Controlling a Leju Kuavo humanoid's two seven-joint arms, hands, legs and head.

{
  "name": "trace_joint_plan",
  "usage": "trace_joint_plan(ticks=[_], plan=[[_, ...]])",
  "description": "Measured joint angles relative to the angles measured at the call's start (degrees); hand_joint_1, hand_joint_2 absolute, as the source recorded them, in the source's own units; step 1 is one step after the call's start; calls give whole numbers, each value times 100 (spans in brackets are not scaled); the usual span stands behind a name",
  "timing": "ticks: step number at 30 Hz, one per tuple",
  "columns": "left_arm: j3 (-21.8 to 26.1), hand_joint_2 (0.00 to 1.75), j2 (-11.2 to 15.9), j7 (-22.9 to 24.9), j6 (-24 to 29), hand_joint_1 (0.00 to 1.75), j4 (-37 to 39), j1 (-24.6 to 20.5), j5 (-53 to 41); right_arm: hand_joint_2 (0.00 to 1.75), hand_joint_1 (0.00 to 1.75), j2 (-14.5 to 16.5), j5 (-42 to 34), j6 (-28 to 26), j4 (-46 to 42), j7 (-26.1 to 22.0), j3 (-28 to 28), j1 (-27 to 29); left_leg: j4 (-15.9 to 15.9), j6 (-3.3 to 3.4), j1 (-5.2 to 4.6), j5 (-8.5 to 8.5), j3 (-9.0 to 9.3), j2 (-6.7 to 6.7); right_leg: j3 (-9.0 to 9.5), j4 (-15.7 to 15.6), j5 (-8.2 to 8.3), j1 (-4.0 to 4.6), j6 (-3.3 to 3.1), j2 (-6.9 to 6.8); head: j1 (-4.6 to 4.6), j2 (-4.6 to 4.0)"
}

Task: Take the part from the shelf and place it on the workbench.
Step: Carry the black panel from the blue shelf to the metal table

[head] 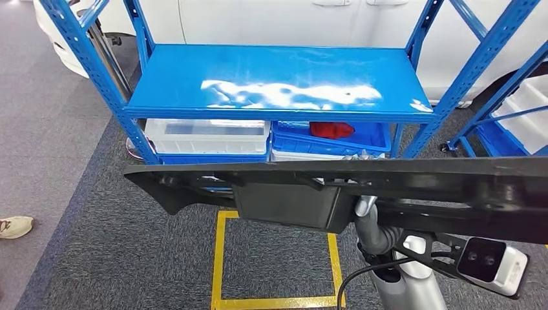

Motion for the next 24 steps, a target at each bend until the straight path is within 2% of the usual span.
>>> trace_joint_plan(ticks=[2, 4, 5, 6, 7, 8, 9, 10, 11, 12, 13, 15, 16, 17, 19, 20, 21, 22, 23, 24], plan=[[-1, 175, 9, -1, -28, 0, 0, -5, -5, 175, 175, -10, 21, -23, 0, -28, 7, 0, 290, -56, 1, -234, -115, -46, 19, -117, 100, -51, -46, 65, 0, 0], [-1, 175, 21, -1, -63, 0, 0, 0, -9, 175, 175, -24, 36, -62, 0, -55, 21, 14, 981, -112, 40, -638, -394, -111, -20, -125, 142, -63, -67, 139, 0, 0], [0, 175, 28, -2, -73, 0, 0, 3, -10, 175, 175, -36, 40, -79, 0, -63, 29, 30, 1302, -141, 59, -767, -521, -121, -47, -108, 149, -66, -64, 180, 0, 0], [0, 175, 34, -3, -82, 0, 0, 4, -11, 175, 175, -50, 41, -90, 0, -68, 35, 46, 1466, -169, 77, -785, -574, -123, -73, -85, 155, -73, -54, 228, 0, 0], [0, 175, 41, -5, -87, 0, 0, 4, -11, 175, 175, -63, 41, -95, 0, -72, 40, 59, 1432, -193, 94, -696, -535, -126, -96, -57, 157, -84, -42, 277, 0, 0], [0, 175, 45, -7, -90, 0, 0, 4, -11, 175, 175, -75, 40, -96, 0, -77, 43, 66, 1183, -214, 115, -521, -392, -142, -119, -20, 154, -98, -24, 329, 0, 0], [0, 175, 48, -9, -92, 0, 0, 3, -7, 175, 175, -85, 38, -96, 0, -86, 46, 69, 794, -229, 141, -342, -188, -204, -145, 25, 144, -111, 1, 381, 0, -1], [1, 175, 51, -11, -91, 0, 0, 3, 1, 175, 175, -93, 31, -96, 0, -99, 50, 67, 452, -233, 154, -232, 8, -305, -183, 74, 132, -119, 32, 431, 0, -1], [2, 175, 52, -13, -86, 0, 0, 4, 9, 175, 175, -99, 22, -97, 0, -113, 54, 65, 193, -227, 164, -170, 144, -394, -222, 120, 128, -122, 68, 480, -1, -1], [4, 175, 52, -13, -71, 0, 0, 3, 19, 175, 175, -104, 14, -101, -1, -132, 57, 65, 66, -209, 165, -176, 206, -460, -262, 153, 134, -122, 107, 529, -1, -2], [7, 175, 53, -14, -44, 0, 0, 2, 31, 175, 175, -111, 8, -109, -3, -151, 58, 67, 53, -183, 153, -193, 211, -470, -295, 165, 153, -119, 146, 578, -1, -1], [13, 175, 44, -27, 31, 0, 1, -4, 68, 175, 175, -126, 25, -151, -36, -186, 55, 98, 16, -108, 169, -171, 186, -371, -335, 179, 171, -118, 219, 631, 0, -1], [19, 175, 38, -42, 77, 0, 1, -7, 91, 175, 175, -133, 49, -172, -73, -198, 46, 123, -3, -65, 178, -151, 181, -316, -377, 248, 119, -117, 250, 572, 0, 0], [28, 175, 32, -59, 132, 0, 1, -5, 112, 175, 175, -135, 89, -184, -119, -206, 32, 150, -23, -26, 188, -133, 175, -254, -467, 432, -1, -119, 278, 475, 0, 0], [59, 175, 29, -90, 289, 0, 0, 11, 140, 175, 175, -136, 206, -183, -210, -213, -7, 219, -29, 16, 173, -119, 151, -126, -808, 1158, -382, -134, 323, 253, 0, 0], [78, 175, 30, -102, 378, 0, 0, 21, 148, 175, 175, -135, 273, -184, -246, -214, -27, 258, -27, 21, 165, -118, 140, -58, -993, 1553, -540, -148, 341, 203, 0, 0], [96, 175, 30, -112, 455, 0, 0, 27, 152, 175, 175, -134, 328, -190, -278, -215, -44, 298, -25, 23, 159, -117, 132, 10, -1109, 1808, -606, -161, 354, 175, 0, 0], [113, 175, 30, -118, 509, 0, 0, 29, 152, 175, 175, -134, 368, -200, -311, -215, -56, 326, -23, 21, 158, -118, 131, 73, -1108, 1832, -555, -172, 361, 156, 0, 0], [127, 175, 29, -117, 546, 0, 0, 27, 148, 175, 175, -134, 396, -207, -350, -216, -64, 343, -22, 15, 158, -122, 135, 133, -989, 1622, -410, -179, 362, 122, 0, 0], [136, 175, 27, -110, 566, 0, 0, 26, 139, 175, 175, -134, 410, -212, -396, -216, -68, 351, -21, 3, 158, -128, 146, 186, -773, 1229, -211, -181, 356, 44, 0, 0]])
